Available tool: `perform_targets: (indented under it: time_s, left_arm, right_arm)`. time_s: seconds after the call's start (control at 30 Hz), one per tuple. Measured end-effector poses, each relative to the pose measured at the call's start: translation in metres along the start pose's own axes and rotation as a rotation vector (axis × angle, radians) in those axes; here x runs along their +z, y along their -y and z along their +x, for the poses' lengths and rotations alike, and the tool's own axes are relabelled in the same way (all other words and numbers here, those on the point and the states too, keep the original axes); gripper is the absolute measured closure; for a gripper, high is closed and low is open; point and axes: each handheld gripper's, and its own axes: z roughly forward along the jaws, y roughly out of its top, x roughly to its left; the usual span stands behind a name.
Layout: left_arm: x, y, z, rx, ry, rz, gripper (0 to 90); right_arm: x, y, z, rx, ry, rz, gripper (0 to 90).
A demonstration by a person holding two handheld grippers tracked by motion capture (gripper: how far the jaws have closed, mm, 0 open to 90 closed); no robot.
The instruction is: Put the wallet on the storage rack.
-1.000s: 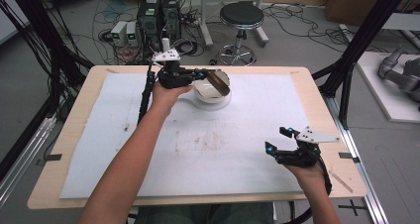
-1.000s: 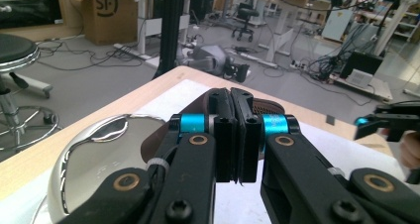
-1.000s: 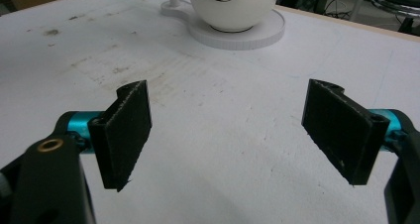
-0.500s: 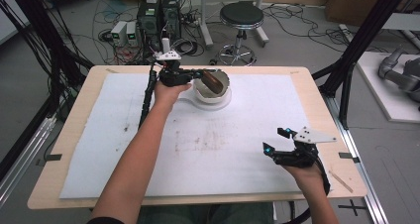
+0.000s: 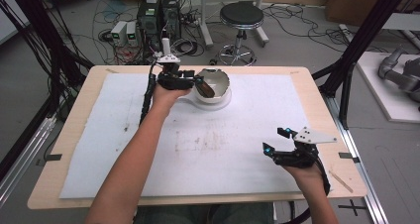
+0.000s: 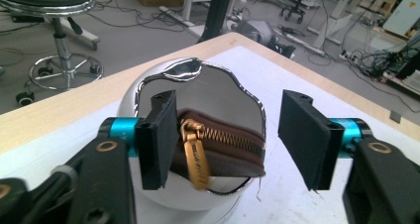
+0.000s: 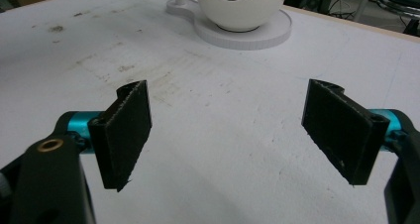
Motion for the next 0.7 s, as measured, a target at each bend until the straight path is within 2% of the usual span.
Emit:
perform_targets:
  time_s: [0.07, 0.3, 0.53, 0.7]
  left_arm:
    - [-0.005, -0.002, -0.001, 0.002, -0.007, -0.009, 34.1]
    - [-0.017, -0.008, -0.011, 0.024, 0.008, -0.028, 31.6]
    - [-0.03, -0.011, -0.028, 0.065, 0.067, -0.011, 29.5]
    - [-0.043, -0.01, -0.039, 0.086, 0.086, -0.018, 27.8]
  right_arm:
    - [0.0, 0.0, 0.0, 0.001, -0.001, -0.001, 19.5]
    - [-0.002, -0.002, 0.002, 0.0, -0.001, -0.008, 19.6]
    - [-0.002, -0.002, 0.001, 0.0, -0.001, -0.008, 19.6]
    - [0.0, -0.003, 0.001, -0.004, -0.002, -0.007, 19.6]
